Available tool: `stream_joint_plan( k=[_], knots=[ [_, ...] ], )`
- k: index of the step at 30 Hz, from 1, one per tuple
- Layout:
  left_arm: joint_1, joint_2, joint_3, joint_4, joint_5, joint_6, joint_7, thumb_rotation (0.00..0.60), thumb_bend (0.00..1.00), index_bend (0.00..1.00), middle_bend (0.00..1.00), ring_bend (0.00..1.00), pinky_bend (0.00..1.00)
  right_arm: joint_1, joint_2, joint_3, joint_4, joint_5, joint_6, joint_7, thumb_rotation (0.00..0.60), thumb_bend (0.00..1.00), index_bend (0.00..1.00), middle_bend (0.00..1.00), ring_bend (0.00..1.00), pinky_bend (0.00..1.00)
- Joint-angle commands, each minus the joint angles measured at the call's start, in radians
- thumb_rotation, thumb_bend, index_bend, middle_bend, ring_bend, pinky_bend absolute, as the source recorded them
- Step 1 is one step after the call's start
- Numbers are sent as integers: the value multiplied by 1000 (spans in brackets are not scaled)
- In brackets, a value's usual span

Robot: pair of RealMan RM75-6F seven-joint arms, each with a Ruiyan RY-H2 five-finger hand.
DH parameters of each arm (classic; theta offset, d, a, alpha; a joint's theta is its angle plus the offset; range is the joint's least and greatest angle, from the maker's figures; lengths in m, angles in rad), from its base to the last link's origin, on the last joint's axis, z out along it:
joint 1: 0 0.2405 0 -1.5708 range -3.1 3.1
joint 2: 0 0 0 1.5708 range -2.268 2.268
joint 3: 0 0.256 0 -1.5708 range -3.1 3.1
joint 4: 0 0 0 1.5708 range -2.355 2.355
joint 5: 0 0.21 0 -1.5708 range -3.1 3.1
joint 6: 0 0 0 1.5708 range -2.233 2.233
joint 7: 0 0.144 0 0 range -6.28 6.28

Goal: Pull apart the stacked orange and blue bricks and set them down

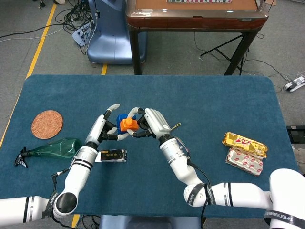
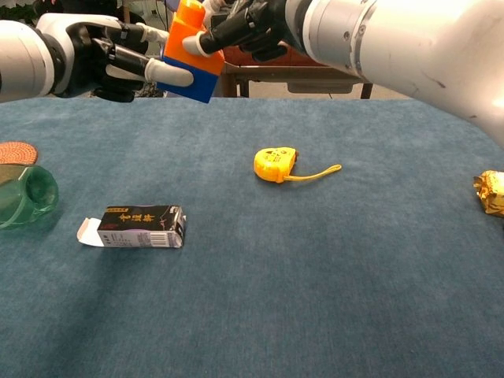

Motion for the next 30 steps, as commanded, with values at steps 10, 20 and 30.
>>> stream_joint_plan(
  k=[10,20,30],
  knots=[
    [22,17,5,20,3,-41,-39,600,0,340,1000,1000,1000,0,16,-13,-7,-4,9,17,600,597,717,1000,1000,1000],
    [33,26,-3,22,2,-77,-80,600,0,390,1000,1000,1000,5,19,-23,0,-2,7,30,600,597,717,1000,1000,1000],
    [31,18,-4,24,6,-68,-91,600,0,594,1000,1000,1000,7,22,-30,2,-1,6,41,600,597,717,1000,1000,1000]
  ],
)
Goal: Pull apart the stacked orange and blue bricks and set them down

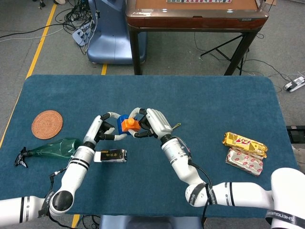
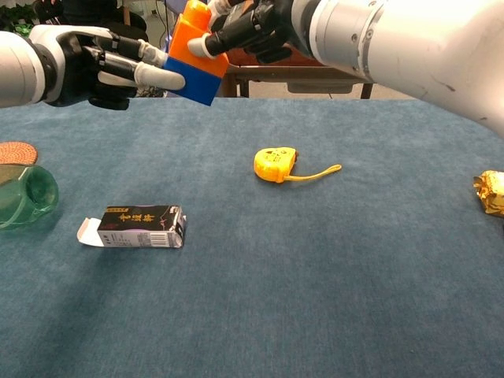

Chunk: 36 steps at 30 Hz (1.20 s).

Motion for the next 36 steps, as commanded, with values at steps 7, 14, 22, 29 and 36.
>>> stream_joint_plan(
  k=[7,14,22,29,36],
  knots=[
    [7,-22,6,10,42,30,-12,600,0,732,1000,1000,1000,-3,7,-4,-1,-1,-4,13,600,597,717,1000,1000,1000],
    [16,-54,12,25,100,82,-13,600,0,810,1000,1000,1000,-10,19,-6,-10,-7,-9,29,600,597,717,1000,1000,1000],
    [29,-77,16,41,130,106,-14,600,0,873,1000,1000,1000,-21,31,-9,-16,-11,-15,52,600,597,717,1000,1000,1000],
    [37,-82,15,49,130,108,-7,600,0,877,1000,1000,1000,-24,39,-9,-19,-14,-19,64,600,596,717,1000,1000,1000],
    [47,-82,15,57,129,101,-7,600,0,882,1000,1000,1000,-37,61,-7,-46,-29,-13,78,600,597,717,1000,1000,1000]
  ],
)
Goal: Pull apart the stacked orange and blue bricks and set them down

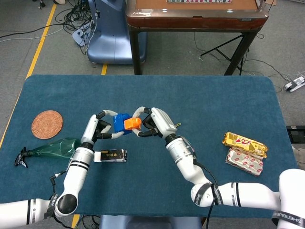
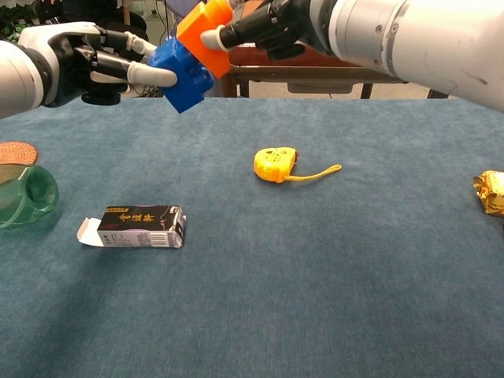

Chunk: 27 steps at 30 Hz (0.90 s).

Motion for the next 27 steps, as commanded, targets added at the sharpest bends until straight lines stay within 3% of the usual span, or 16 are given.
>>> stream_joint_plan(
  k=[1,9,18,24,27],
  knots=[
    [3,1,0,1,-1,-3,0,600,0,882,1000,1000,1000,-8,11,0,-15,-10,5,6,600,597,717,1000,1000,1000],
    [21,20,24,-20,17,-17,16,600,0,881,1000,1000,1000,-56,76,-39,-66,-77,29,-4,600,597,717,1000,1000,1000],
    [13,29,84,-48,56,-64,73,600,0,869,1000,1000,1000,-128,182,-200,-36,-254,41,-118,600,597,717,1000,1000,1000],
    [-24,-15,90,-37,44,-65,120,600,0,858,1000,1000,1000,-175,152,-270,51,-368,114,-154,600,593,717,1000,1000,1000],
    [-46,-50,90,-19,36,-54,147,600,0,838,1000,1000,1000,-194,138,-286,92,-399,123,-136,600,544,698,1000,1000,1000]
  ],
)
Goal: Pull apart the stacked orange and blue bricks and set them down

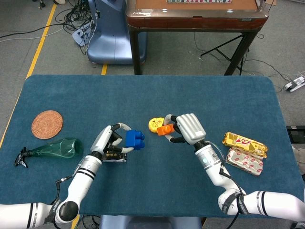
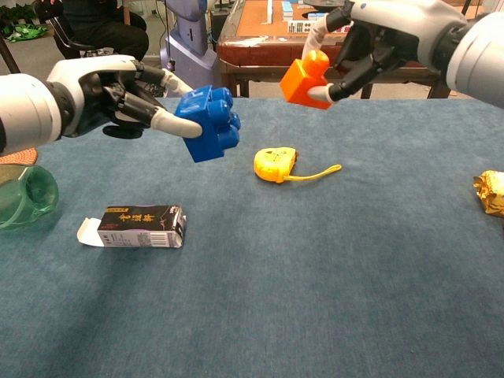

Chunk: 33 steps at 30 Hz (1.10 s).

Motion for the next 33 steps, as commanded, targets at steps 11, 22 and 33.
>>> stream_joint_plan(
  k=[11,22,33],
  knots=[
    [-78,-124,1,83,-36,41,109,600,0,495,1000,1000,1000,-59,-53,-42,149,-103,19,64,600,137,410,1000,1000,1000],
    [-61,-127,33,83,9,83,157,600,0,157,1000,1000,1000,-80,-48,-39,155,-159,21,91,600,0,210,1000,1000,1000],
    [56,-17,143,60,296,238,191,600,0,256,919,861,1000,-134,60,-70,102,-217,56,7,600,3,391,764,966,1000]
  ],
)
